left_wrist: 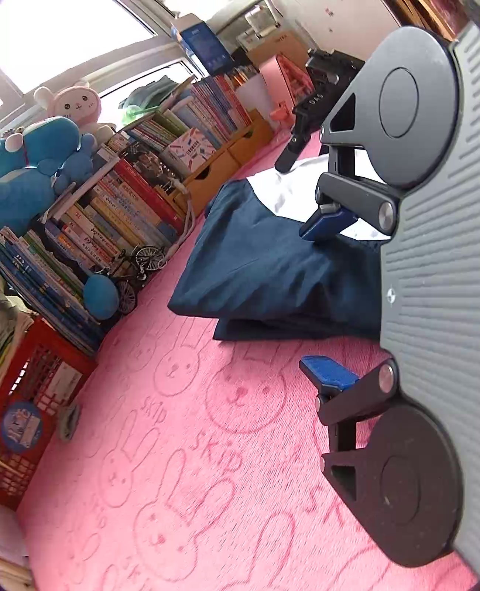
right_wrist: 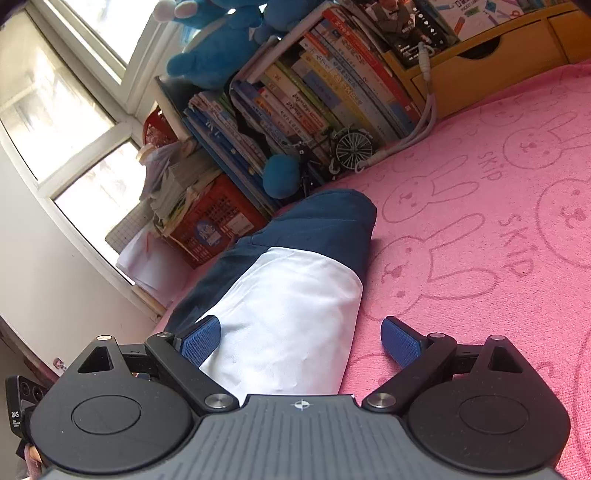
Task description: Fold clothes
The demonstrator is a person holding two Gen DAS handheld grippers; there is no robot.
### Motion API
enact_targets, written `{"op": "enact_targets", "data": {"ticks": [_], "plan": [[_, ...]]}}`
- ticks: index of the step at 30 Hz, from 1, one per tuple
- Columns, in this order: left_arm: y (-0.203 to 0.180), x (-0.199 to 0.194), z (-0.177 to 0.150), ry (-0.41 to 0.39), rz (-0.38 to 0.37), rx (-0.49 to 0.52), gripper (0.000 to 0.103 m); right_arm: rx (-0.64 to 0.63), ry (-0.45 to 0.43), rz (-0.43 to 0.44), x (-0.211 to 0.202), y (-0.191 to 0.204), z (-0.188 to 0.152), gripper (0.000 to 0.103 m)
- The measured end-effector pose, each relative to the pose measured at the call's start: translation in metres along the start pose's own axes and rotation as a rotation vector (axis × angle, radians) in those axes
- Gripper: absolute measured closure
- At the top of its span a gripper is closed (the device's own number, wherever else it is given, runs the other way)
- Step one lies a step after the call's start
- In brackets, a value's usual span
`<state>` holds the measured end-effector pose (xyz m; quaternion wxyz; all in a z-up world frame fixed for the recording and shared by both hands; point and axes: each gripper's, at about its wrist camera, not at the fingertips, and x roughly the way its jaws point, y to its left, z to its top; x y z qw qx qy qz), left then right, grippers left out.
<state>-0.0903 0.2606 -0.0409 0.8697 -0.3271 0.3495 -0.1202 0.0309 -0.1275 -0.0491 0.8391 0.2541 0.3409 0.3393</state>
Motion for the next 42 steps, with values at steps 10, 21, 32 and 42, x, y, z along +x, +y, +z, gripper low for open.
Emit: {"op": "enact_targets", "data": {"ticks": [10,21,32,42], "plan": [[0.012,0.020,0.003,0.007,-0.066,-0.044,0.055,0.022,0.004,-0.031,0.025,-0.007,0.023,0.005],[-0.004,0.020,0.003,-0.026,-0.068,0.022,0.070,0.134,0.029,0.039,0.020,-0.004,0.036,0.057],[-0.098,0.129,0.036,0.010,-0.077,0.186,0.071,0.005,-0.088,-0.305,-0.003,-0.042,0.155,0.048],[-0.131,0.052,-0.023,-0.277,0.163,0.544,0.065,-0.365,-0.175,-0.433,-0.143,-0.002,0.068,0.026]]}}
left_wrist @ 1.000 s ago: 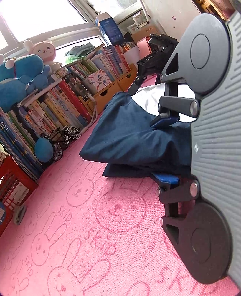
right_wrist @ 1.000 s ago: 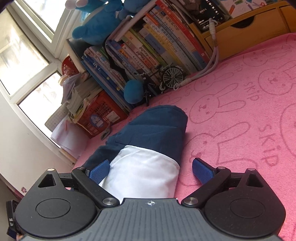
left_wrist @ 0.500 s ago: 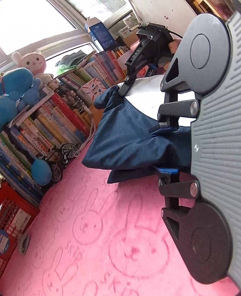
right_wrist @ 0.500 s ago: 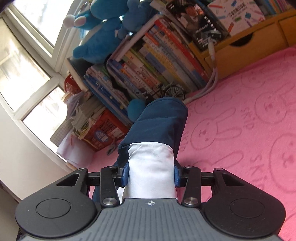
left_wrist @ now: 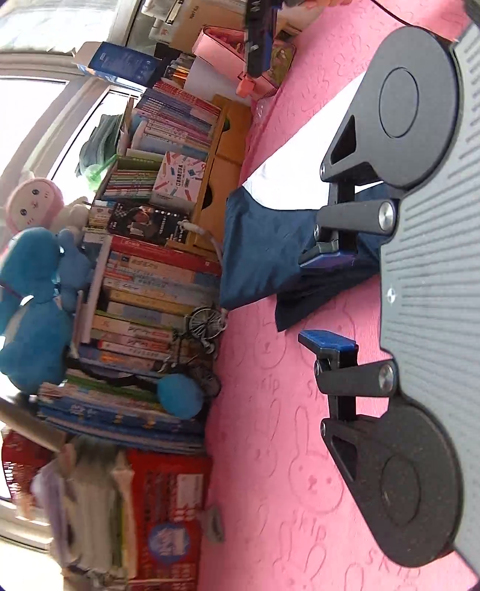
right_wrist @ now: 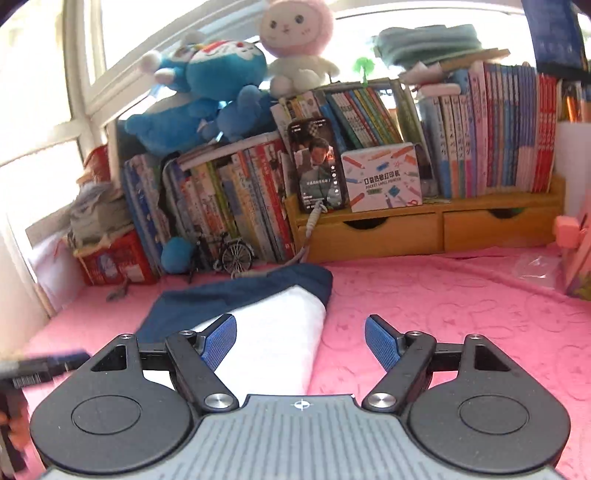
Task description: Fold clothes
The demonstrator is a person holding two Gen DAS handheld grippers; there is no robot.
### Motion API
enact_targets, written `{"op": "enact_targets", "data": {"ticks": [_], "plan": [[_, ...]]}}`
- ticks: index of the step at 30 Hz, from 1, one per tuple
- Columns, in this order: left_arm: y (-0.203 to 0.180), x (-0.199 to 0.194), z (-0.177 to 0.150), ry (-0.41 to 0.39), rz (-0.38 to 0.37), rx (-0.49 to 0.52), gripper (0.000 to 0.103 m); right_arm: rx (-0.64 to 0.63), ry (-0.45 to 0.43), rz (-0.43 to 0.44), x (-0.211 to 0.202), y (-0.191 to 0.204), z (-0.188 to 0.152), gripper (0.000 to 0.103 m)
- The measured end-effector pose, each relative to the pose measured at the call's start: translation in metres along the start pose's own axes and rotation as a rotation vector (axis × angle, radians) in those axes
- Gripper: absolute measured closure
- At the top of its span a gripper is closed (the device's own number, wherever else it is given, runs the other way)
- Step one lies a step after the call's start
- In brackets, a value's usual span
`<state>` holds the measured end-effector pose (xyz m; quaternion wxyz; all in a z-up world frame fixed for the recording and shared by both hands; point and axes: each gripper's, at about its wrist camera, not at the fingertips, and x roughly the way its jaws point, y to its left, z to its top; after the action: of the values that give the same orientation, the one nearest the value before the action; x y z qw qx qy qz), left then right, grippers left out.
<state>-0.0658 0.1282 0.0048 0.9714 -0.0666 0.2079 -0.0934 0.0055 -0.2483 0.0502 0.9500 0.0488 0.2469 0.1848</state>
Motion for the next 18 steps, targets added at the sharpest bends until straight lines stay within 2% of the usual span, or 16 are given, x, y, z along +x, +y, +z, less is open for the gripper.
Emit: {"op": "enact_targets", "data": {"ticks": [4,6,9,12,14,16,18], "plan": [[-0.042,-0.028,-0.017,-0.049,0.004,0.164,0.054,-0.234,0.021,-0.070,-0.047,0.046,-0.062,0.026],[-0.070,-0.028,-0.029,-0.044,-0.014,0.271,0.053,-0.336,0.046,-0.081,-0.056,0.071,-0.091,0.026],[-0.098,-0.019,-0.041,-0.012,-0.077,0.343,0.052,-0.414,0.075,-0.078,-0.053,0.101,-0.119,0.026],[-0.115,-0.008,-0.050,-0.009,-0.084,0.385,0.052,-0.381,0.054,-0.133,-0.040,0.113,-0.125,0.032],[-0.120,-0.001,-0.055,0.002,-0.061,0.409,0.052,-0.340,0.037,-0.192,-0.029,0.115,-0.123,0.051],[-0.117,0.007,-0.060,0.035,-0.010,0.430,0.051,-0.284,0.028,-0.262,-0.021,0.106,-0.120,0.063],[-0.104,0.009,-0.063,0.084,0.015,0.412,0.051,-0.192,0.034,-0.255,-0.021,0.090,-0.118,0.063]]}}
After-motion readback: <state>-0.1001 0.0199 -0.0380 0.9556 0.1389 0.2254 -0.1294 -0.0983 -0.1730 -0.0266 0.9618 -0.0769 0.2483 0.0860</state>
